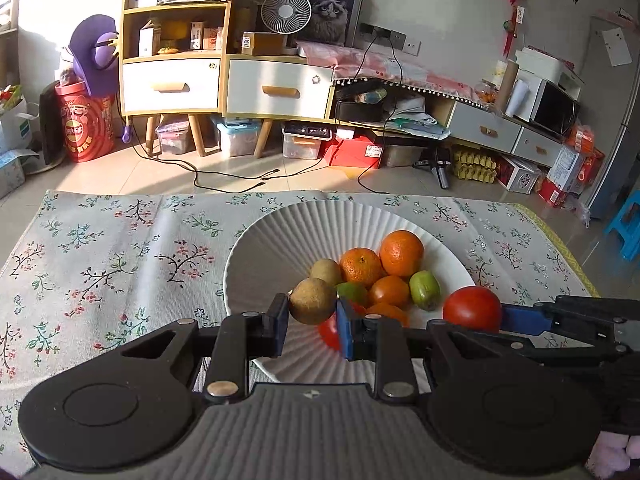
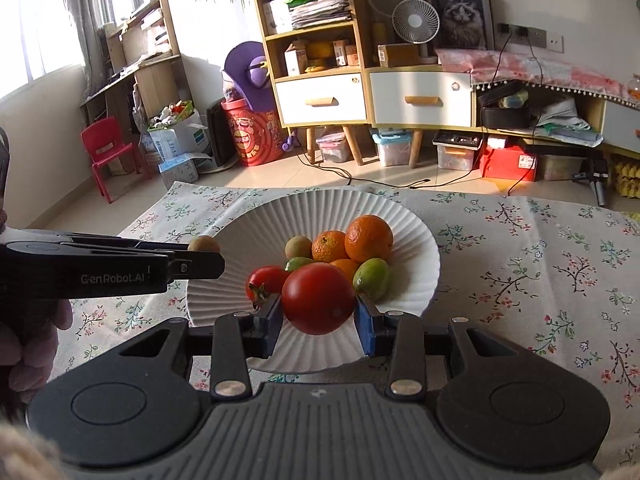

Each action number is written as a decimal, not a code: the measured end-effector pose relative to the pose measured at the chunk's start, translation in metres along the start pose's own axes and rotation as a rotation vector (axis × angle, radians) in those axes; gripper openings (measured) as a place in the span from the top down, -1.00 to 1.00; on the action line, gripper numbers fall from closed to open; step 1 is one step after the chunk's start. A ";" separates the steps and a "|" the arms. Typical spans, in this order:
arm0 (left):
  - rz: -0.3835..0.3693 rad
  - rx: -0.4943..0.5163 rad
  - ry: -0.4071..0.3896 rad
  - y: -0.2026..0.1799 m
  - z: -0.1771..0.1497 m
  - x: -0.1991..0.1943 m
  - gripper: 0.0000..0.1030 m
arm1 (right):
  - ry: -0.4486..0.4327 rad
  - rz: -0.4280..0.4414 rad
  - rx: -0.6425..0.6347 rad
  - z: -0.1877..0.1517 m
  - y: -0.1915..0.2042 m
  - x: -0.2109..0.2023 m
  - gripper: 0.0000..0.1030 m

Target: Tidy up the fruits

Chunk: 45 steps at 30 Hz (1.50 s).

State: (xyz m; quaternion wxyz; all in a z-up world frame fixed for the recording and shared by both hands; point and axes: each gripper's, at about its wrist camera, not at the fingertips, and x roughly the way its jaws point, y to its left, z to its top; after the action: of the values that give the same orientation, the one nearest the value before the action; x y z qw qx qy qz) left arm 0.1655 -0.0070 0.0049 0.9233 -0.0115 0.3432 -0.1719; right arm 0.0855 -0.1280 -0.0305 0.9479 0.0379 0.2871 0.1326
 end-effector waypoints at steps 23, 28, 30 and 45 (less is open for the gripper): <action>-0.109 -0.046 0.063 0.015 -0.001 0.026 0.45 | 0.052 -0.013 -0.079 -0.006 -0.001 0.010 0.31; -0.087 -0.046 0.034 0.014 0.000 0.017 0.05 | 0.039 -0.003 -0.063 -0.002 -0.002 0.007 0.21; -0.077 -0.047 0.019 0.013 0.000 0.011 -0.16 | 0.025 -0.001 -0.049 0.001 -0.003 0.003 0.09; 0.009 -0.056 0.001 0.001 -0.019 -0.047 -0.78 | -0.022 -0.059 0.076 0.009 -0.012 -0.032 -0.45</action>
State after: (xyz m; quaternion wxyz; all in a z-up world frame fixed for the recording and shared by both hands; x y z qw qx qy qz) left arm 0.1206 0.0113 0.0196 0.9232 -0.0357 0.3485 -0.1580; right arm 0.0674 -0.1482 -0.0077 0.9524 0.0666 0.2827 0.0931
